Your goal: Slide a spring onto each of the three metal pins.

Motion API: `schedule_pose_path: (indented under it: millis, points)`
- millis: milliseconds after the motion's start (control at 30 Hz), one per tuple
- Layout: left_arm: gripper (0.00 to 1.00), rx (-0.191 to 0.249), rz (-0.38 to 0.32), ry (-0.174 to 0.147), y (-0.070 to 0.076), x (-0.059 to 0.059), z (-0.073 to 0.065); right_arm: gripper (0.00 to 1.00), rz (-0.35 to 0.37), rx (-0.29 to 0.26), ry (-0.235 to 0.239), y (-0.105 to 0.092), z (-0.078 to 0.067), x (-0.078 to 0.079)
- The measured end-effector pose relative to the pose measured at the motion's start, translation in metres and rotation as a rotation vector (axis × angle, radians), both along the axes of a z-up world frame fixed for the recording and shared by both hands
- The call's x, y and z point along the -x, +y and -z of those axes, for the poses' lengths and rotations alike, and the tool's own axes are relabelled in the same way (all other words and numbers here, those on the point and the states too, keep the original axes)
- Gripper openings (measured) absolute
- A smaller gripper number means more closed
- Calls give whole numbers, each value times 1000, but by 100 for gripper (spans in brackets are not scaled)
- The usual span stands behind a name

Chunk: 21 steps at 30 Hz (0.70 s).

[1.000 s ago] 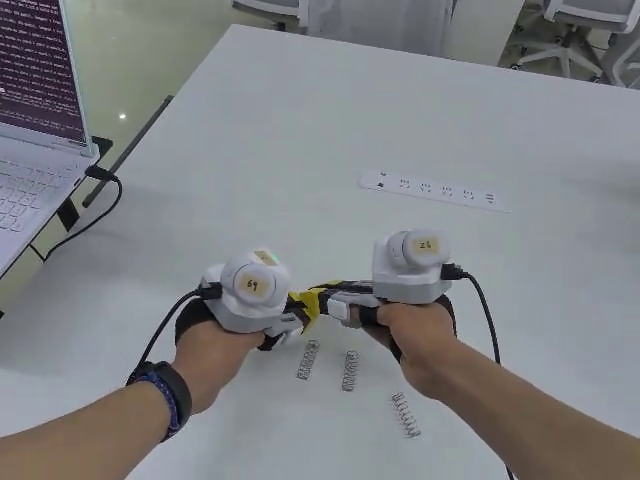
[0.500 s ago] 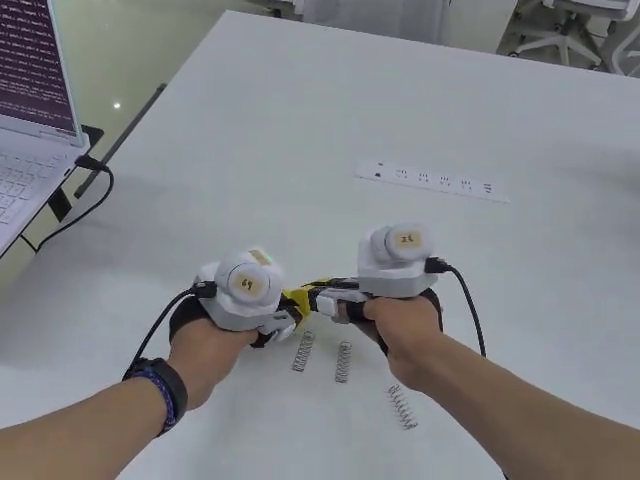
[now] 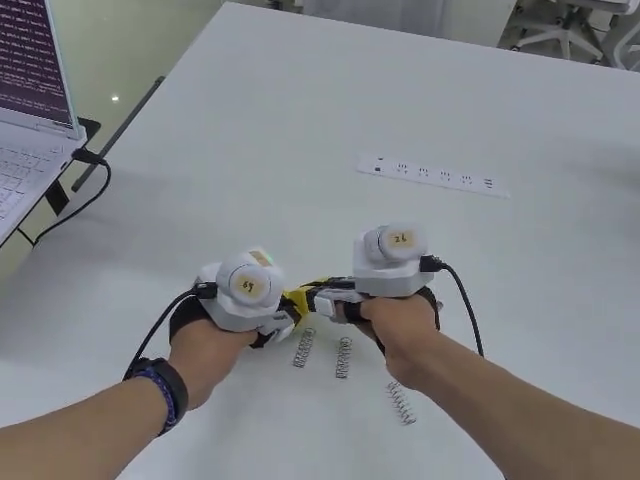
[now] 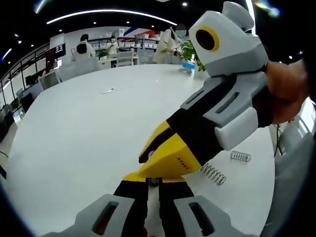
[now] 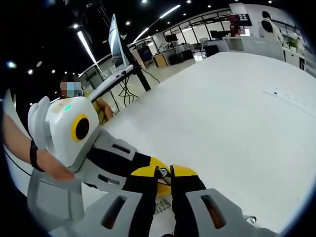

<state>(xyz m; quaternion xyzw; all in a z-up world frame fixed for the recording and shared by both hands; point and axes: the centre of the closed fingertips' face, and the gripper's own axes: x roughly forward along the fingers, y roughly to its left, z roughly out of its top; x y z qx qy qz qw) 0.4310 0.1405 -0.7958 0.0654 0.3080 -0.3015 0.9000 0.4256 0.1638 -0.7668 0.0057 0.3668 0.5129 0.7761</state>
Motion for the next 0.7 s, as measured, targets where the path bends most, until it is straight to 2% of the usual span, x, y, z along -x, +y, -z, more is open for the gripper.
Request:
schedule_pose_path:
  millis: [700]
  points:
    - [0,26,-21,-13,2,-9,-1,13,-1,-20,-4,3,-3,-5]
